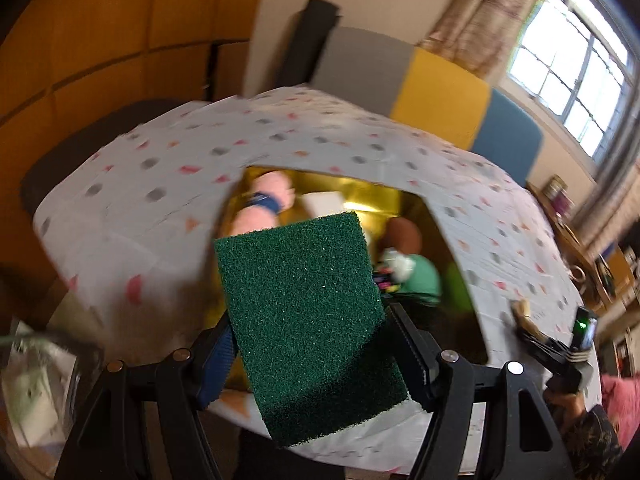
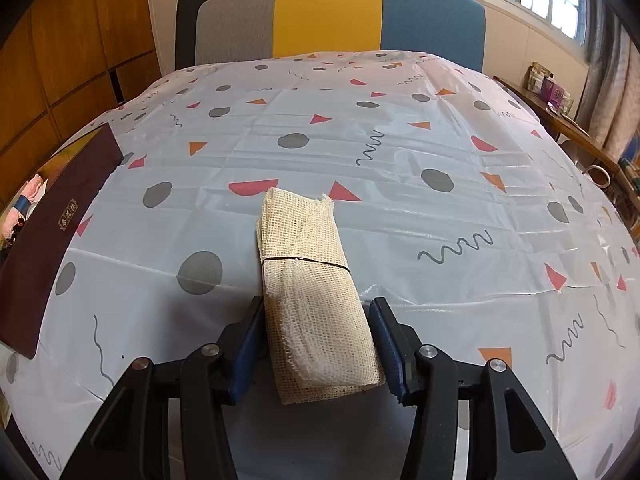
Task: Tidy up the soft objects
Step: 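Carry the sponge into the tray and release it with the left gripper, then carry the cream mesh cloth roll into the tray with the right gripper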
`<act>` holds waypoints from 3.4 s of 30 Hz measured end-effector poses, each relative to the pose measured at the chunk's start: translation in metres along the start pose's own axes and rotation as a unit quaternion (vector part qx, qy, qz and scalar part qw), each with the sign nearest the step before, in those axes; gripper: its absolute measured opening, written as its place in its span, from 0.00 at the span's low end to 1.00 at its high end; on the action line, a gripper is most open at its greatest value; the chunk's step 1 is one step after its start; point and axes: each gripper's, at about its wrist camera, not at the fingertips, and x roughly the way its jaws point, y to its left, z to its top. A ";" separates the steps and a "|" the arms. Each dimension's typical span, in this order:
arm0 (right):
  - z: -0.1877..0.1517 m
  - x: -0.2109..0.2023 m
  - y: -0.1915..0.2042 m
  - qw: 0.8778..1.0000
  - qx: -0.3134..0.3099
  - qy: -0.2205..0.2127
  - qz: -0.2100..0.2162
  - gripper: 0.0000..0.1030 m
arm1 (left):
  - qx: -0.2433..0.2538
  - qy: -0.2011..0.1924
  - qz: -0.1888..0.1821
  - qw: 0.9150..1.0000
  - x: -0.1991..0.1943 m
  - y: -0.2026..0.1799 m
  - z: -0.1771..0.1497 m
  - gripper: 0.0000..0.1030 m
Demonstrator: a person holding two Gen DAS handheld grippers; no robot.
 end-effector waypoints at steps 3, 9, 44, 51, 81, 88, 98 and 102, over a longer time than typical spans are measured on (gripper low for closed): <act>0.000 0.000 0.000 1.000 0.000 -0.001 -0.001 0.51 | 0.000 0.008 0.004 1.000 0.008 -0.003 -0.003 0.70; -0.001 0.000 0.001 1.000 -0.001 -0.002 -0.003 0.51 | 0.020 0.039 -0.015 0.999 0.036 -0.030 0.002 0.70; 0.002 0.000 0.007 1.000 -0.003 0.004 -0.021 0.48 | 0.040 0.009 0.046 0.998 0.070 -0.039 0.048 0.82; 0.012 -0.002 0.022 0.999 0.008 0.025 -0.036 0.40 | 0.054 -0.003 0.038 0.998 0.034 -0.043 0.021 0.82; 0.112 -0.028 0.297 0.985 -0.081 0.034 0.145 0.40 | 0.007 -0.013 0.064 0.998 0.010 0.009 0.000 0.82; 0.101 0.021 0.337 0.984 -0.141 0.067 0.080 0.45 | 0.007 -0.012 0.075 0.997 0.012 0.014 -0.003 0.82; 0.087 0.024 0.348 0.979 -0.169 0.058 0.093 0.49 | 0.002 -0.012 0.079 0.997 0.011 0.016 -0.006 0.82; 0.088 0.012 0.340 0.982 -0.153 0.037 0.103 0.67 | 0.004 -0.018 0.083 0.996 0.007 0.014 -0.006 0.82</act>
